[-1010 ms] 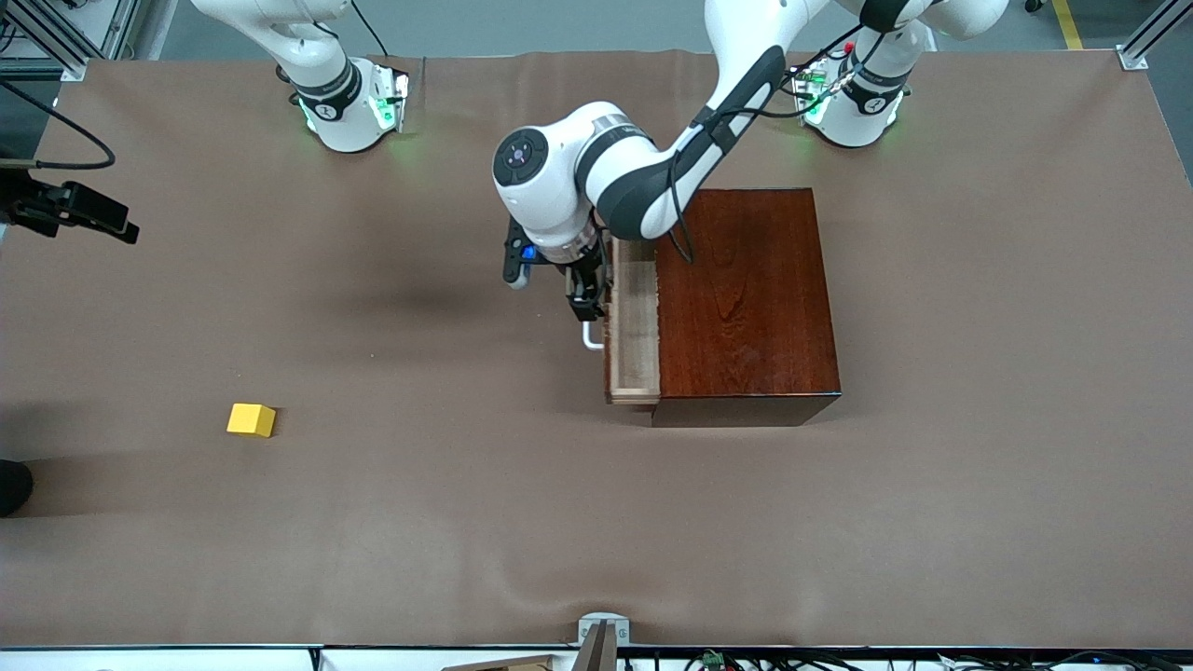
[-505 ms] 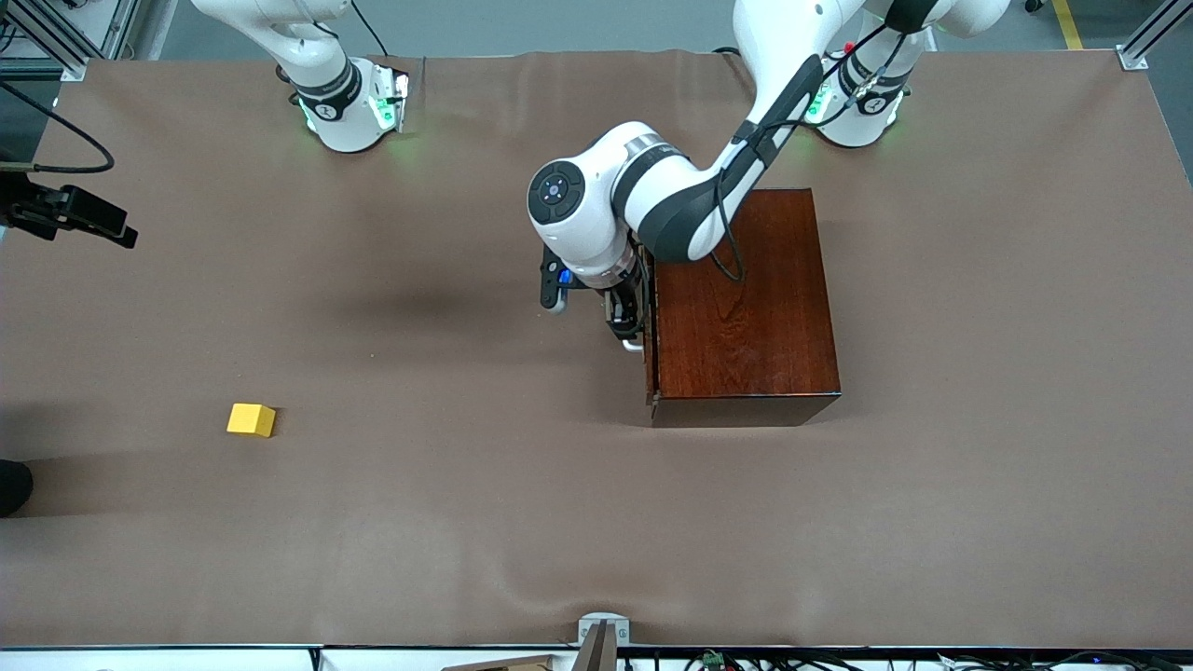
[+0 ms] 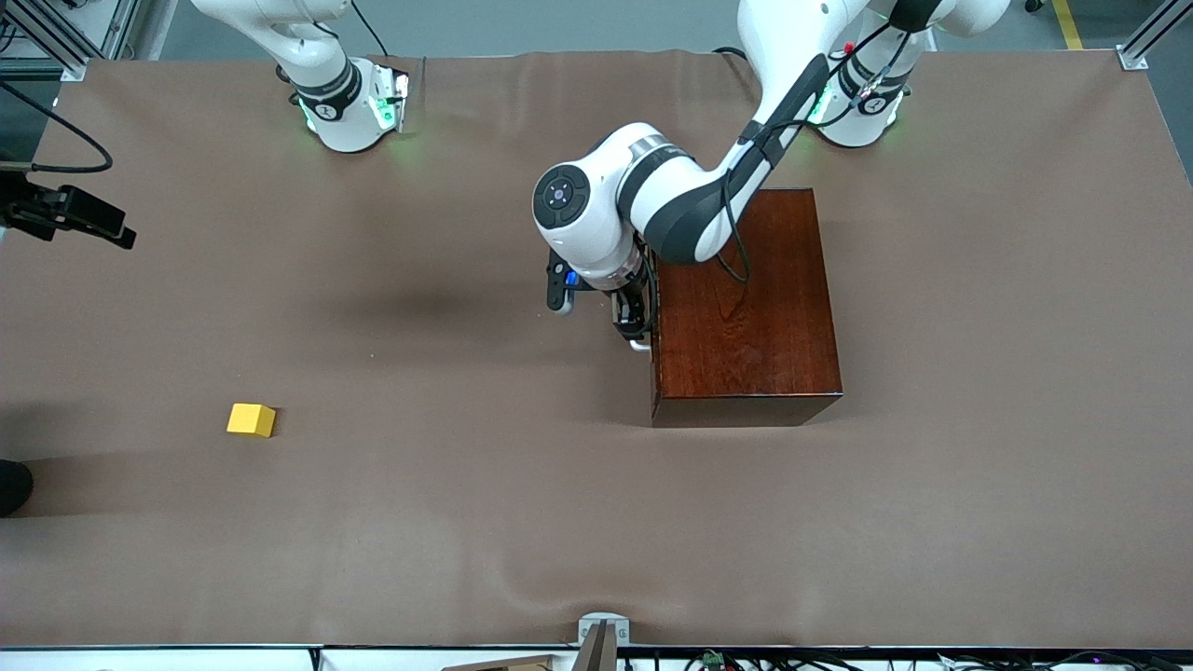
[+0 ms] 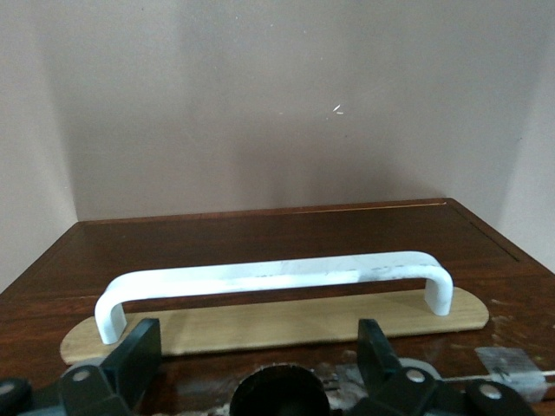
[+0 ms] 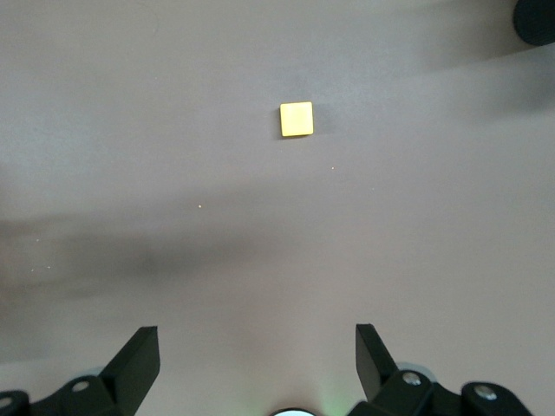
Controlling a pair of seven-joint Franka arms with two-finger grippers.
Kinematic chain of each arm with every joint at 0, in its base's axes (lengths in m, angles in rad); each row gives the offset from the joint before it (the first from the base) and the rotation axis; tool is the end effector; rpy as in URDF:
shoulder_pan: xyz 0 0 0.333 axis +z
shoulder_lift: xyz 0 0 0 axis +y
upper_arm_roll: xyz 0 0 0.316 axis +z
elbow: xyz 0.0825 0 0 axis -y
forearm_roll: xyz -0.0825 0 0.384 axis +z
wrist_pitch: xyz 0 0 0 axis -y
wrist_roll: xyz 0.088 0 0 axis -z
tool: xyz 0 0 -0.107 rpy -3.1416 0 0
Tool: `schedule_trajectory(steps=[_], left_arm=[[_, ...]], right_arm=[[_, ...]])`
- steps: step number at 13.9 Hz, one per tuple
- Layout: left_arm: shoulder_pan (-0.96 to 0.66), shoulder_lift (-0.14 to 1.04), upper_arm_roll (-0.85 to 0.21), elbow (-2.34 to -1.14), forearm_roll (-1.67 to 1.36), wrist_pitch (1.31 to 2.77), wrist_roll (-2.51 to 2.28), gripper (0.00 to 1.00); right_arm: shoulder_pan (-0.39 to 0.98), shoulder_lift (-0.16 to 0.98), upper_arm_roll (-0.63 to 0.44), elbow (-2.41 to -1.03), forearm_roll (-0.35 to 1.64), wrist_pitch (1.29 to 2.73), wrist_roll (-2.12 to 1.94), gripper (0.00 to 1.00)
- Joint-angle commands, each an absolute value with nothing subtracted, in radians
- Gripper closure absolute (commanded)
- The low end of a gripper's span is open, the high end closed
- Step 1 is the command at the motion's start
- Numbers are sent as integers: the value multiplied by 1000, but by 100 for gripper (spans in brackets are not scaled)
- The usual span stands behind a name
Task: Open drawer, take yellow block, close drawer
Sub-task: 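Push the drawer shut with the left gripper while the right gripper releases the cube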
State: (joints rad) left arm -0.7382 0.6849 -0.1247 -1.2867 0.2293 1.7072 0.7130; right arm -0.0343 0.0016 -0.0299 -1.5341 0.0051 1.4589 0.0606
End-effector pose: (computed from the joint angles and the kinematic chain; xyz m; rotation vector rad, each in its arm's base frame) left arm 0.4905 -0.5103 0.3287 -2.0420 2.1432 0.3687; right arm 0.5423 -0.0343 0.6314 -3.1280 0.1949 0.1204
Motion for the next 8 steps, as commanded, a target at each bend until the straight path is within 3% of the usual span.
schedule_trajectory(steps=[1,8], left_arm=[[-724,647,-123,-1307,256,1661,727,0],[-701,606,-112,-1253,227,1936,539,0]], right_arm=[[-46,-6,-23,-1525,3,1456,75,0],[-48,-5,-25,-1516,2,1448,75,0]])
